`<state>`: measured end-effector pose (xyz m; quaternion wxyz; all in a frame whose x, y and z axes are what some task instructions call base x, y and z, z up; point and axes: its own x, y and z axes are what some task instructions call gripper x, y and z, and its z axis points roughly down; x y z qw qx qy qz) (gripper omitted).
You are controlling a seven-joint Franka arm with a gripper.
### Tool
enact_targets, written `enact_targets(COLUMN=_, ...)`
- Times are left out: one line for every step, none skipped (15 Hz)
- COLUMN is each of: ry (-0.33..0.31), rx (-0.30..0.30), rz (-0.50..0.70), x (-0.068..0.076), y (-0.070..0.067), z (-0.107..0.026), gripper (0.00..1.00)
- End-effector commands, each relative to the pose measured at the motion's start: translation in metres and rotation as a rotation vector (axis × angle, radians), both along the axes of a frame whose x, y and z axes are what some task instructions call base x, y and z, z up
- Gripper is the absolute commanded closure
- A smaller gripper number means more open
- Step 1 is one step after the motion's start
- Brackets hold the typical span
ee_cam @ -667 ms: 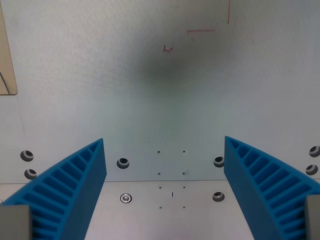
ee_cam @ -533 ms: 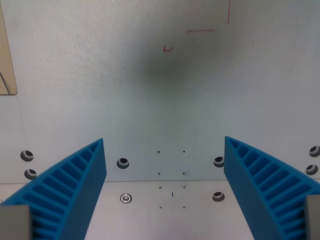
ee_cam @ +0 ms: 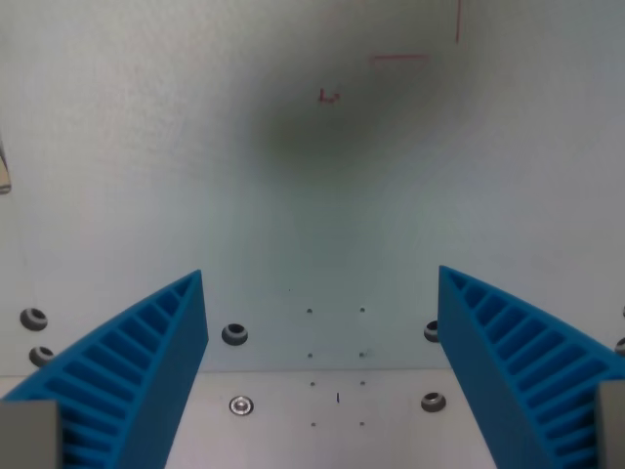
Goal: Move in base negative z
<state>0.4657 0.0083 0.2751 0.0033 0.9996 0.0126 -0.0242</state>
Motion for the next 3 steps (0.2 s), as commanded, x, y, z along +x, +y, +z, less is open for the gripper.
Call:
enact_targets(ry=-0.044, rx=0.004, rz=0.0, x=-0.003, y=0.0, z=-0.012, gripper=0.0)
enact_targets(ry=-0.044, rx=0.004, rz=0.0, x=-0.003, y=0.0, z=-0.017, gripper=0.0)
enact_targets(ry=-0.044, rx=0.004, rz=0.0, x=-0.002, y=0.0, z=-0.022, gripper=0.0)
